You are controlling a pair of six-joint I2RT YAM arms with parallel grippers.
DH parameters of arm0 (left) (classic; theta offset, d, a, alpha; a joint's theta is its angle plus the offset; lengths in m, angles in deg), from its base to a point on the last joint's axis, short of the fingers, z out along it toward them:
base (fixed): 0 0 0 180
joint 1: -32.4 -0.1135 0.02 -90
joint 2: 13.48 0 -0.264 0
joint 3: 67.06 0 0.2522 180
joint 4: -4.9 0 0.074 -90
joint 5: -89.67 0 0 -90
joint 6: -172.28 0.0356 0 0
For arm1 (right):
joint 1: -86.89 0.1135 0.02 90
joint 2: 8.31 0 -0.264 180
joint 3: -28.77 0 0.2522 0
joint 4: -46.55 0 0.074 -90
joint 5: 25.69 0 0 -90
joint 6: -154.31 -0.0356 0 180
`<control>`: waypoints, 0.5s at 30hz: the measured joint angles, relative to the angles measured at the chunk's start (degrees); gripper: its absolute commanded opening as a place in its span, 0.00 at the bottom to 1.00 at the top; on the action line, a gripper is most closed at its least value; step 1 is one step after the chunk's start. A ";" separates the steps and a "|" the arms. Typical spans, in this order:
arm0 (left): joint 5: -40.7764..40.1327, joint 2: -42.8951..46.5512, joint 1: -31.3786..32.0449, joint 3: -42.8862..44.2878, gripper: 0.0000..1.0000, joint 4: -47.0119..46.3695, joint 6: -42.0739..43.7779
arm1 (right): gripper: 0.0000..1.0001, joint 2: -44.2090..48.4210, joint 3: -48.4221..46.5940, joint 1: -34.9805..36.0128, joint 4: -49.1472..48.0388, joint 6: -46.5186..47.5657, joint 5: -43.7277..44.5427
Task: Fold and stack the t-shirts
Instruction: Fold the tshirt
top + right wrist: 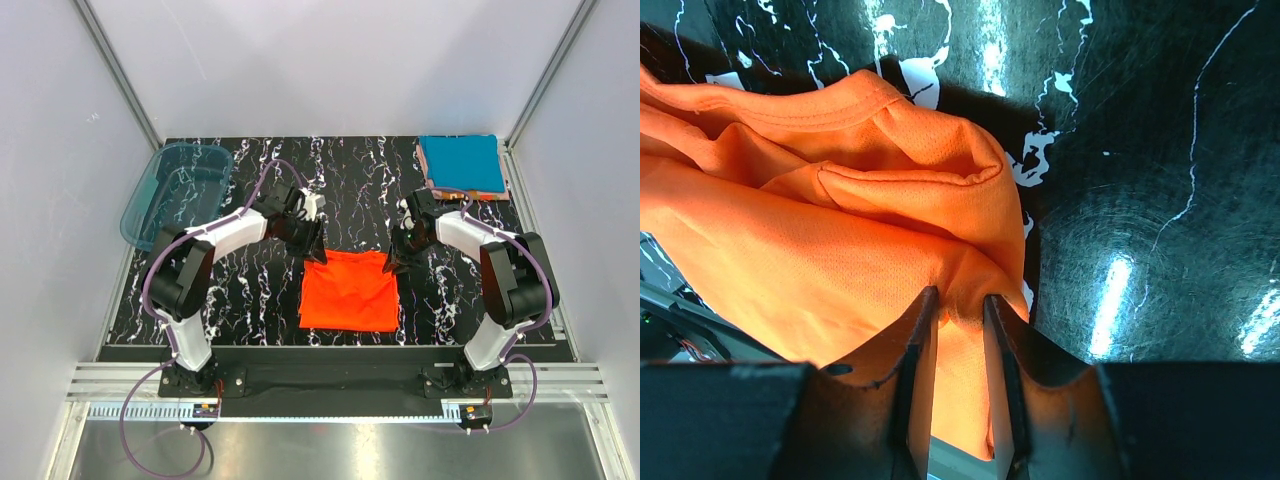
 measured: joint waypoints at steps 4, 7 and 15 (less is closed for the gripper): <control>-1.42 0.00 0.59 0.00 0.50 1.53 -0.11 | 0.31 0.00 0.00 0.00 0.00 0.00 -0.02; -1.86 0.00 0.96 -0.04 0.45 1.95 -0.15 | 0.29 0.00 0.00 0.00 0.00 0.00 0.00; -2.45 0.63 1.25 -0.37 0.00 1.16 -1.33 | 0.01 0.02 -0.17 0.00 0.20 -0.26 -0.04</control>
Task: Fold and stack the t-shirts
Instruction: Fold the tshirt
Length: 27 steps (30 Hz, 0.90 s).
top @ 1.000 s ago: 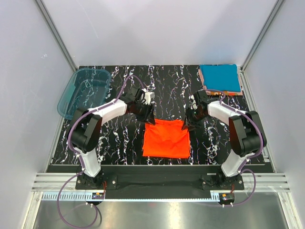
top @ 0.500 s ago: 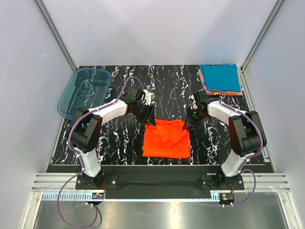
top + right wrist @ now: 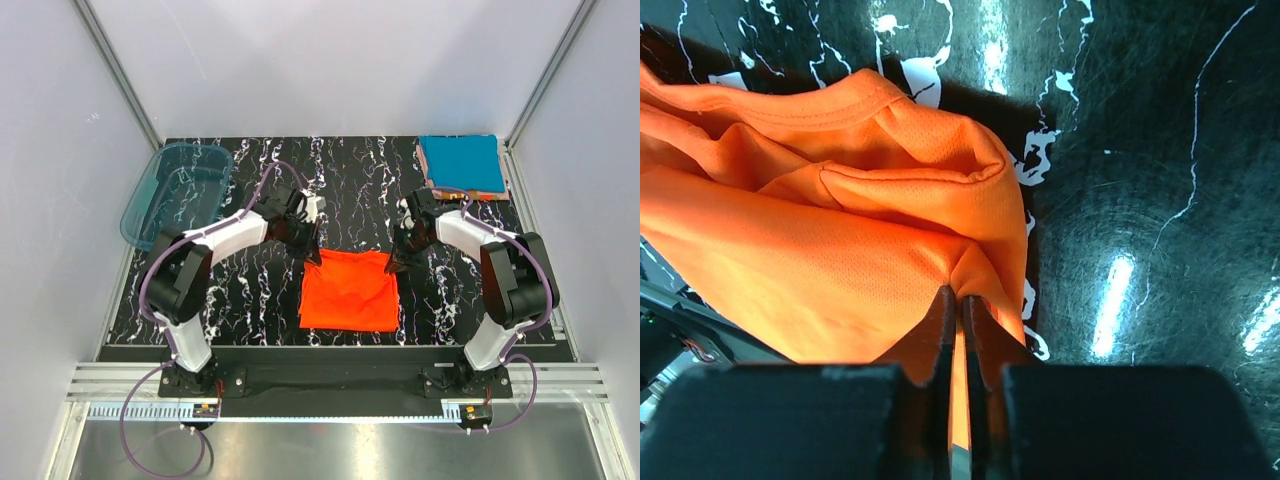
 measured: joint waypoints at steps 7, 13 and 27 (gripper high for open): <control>-1.07 9.70 0.37 -1.99 0.00 1.25 -1.09 | 0.01 5.33 -2.12 0.00 4.55 -1.16 -0.98; -1.97 14.56 0.42 -1.92 0.00 1.46 -2.03 | 0.01 10.12 -6.82 0.00 6.36 -2.40 -3.10; -5.62 -6.78 -7.23 11.91 0.02 4.83 -2.23 | 0.04 -11.63 -19.63 -0.13 0.48 -1.11 -2.84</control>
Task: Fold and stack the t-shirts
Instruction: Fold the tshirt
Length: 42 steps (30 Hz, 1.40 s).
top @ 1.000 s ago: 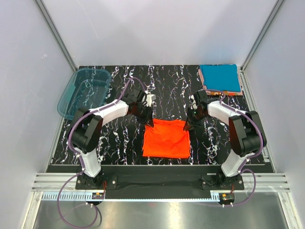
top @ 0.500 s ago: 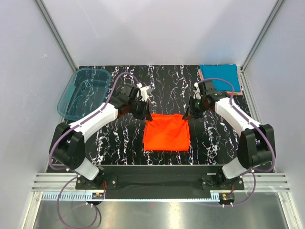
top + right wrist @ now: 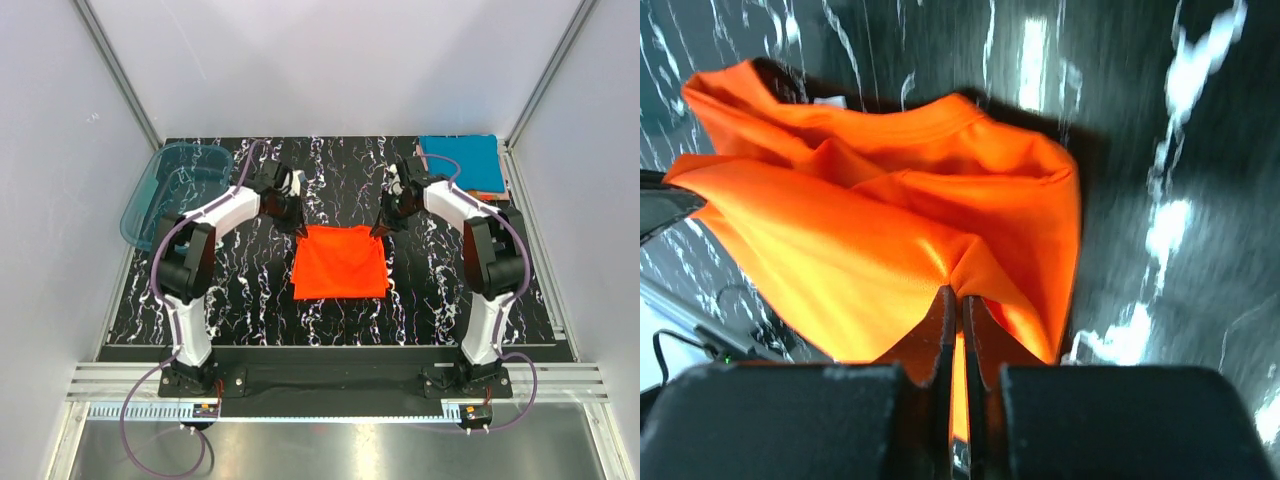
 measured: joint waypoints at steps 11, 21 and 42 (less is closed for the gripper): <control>-3.65 -9.44 -2.08 9.79 0.05 1.92 -1.07 | 0.17 -12.85 -12.41 -2.56 -1.11 0.37 0.39; -10.01 -14.25 -4.46 19.39 0.46 5.51 -0.04 | 0.57 -18.18 -21.64 -4.09 2.01 0.70 1.44; -0.37 5.38 0.92 1.51 0.45 0.87 -3.93 | 1.00 -6.25 -9.22 -4.42 6.47 5.35 -2.99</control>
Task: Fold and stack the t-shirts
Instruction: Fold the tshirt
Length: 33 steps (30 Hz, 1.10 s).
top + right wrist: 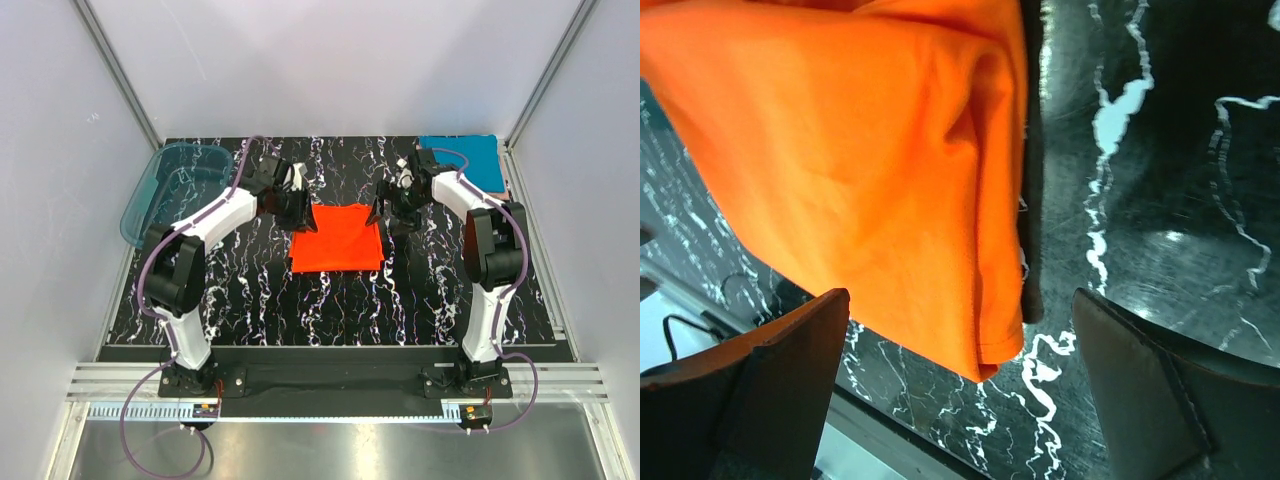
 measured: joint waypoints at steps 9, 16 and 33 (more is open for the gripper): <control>-4.00 -2.43 -0.39 -2.25 0.45 0.09 -0.15 | 0.98 -3.06 -2.01 -0.02 -2.95 2.73 -3.17; -6.38 -6.82 -0.39 -3.30 0.45 0.04 -0.17 | 0.97 -7.65 -5.11 -0.20 -3.80 5.16 -3.98; -6.67 -7.67 -0.50 -5.25 0.44 -0.81 -0.17 | 0.80 -13.88 -11.13 -0.39 -7.50 4.07 -10.56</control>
